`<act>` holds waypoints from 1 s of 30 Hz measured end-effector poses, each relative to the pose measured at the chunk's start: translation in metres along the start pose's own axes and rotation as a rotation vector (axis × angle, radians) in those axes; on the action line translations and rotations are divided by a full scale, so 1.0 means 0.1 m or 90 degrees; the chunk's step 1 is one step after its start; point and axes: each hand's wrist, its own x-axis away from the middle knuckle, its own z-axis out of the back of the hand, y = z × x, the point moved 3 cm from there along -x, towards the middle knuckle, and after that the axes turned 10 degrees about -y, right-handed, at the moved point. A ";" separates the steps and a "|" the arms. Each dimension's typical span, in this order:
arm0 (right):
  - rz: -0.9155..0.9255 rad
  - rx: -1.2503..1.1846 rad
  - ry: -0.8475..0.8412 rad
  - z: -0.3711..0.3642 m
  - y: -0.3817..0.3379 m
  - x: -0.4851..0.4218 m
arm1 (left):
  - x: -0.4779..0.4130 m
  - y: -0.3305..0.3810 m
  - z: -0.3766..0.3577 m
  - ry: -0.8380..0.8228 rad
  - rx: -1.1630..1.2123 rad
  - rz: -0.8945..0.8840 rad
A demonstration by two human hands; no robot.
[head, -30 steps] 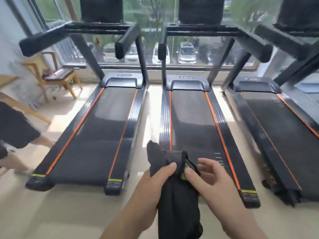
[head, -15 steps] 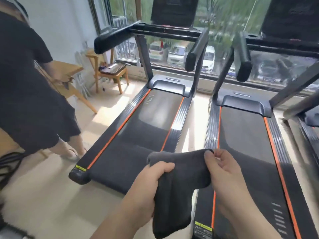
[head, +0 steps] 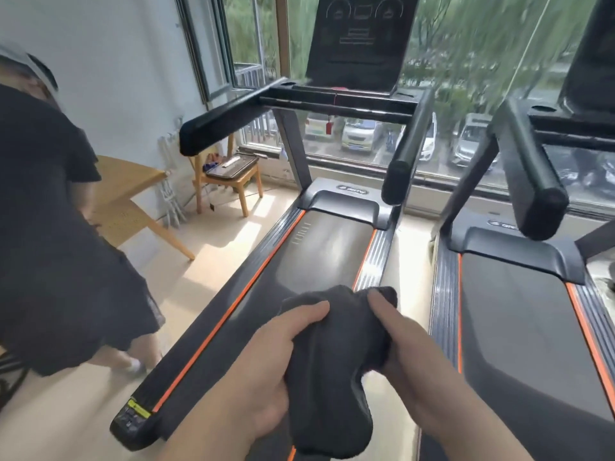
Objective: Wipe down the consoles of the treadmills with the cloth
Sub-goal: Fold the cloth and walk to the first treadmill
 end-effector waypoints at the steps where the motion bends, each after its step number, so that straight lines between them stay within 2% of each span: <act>1: 0.020 0.005 0.010 0.03 -0.14 -0.14 | -0.17 0.13 0.01 -0.005 -0.020 0.012; 8: 0.105 -0.047 0.109 0.21 -0.81 -1.44 | -1.52 0.83 0.35 -0.036 -0.069 0.038; 11: 0.111 -0.104 0.153 0.22 -1.11 -2.13 | -2.19 1.18 0.56 -0.102 -0.076 0.046; 14: 0.092 -0.167 0.194 0.13 -1.57 -2.91 | -2.91 1.88 0.75 -0.180 -0.151 0.039; 18: 0.088 -0.236 0.232 -0.09 -2.61 -3.94 | -3.70 3.28 0.77 -0.233 -0.269 -0.066; 21: 0.099 -0.250 0.268 -0.19 -3.35 -4.53 | -3.94 4.22 0.60 -0.197 -0.372 -0.200; 24: 0.080 -0.189 0.253 -0.22 -3.95 -4.93 | -4.04 4.98 0.38 -0.220 -0.454 -0.257; 27: 0.048 -0.007 0.299 -0.20 -4.50 -5.14 | -4.18 5.53 0.17 -0.215 -0.510 -0.299; 30: 0.071 0.156 0.304 -0.13 -5.01 -5.32 | -4.48 5.87 -0.02 -0.208 -0.424 -0.262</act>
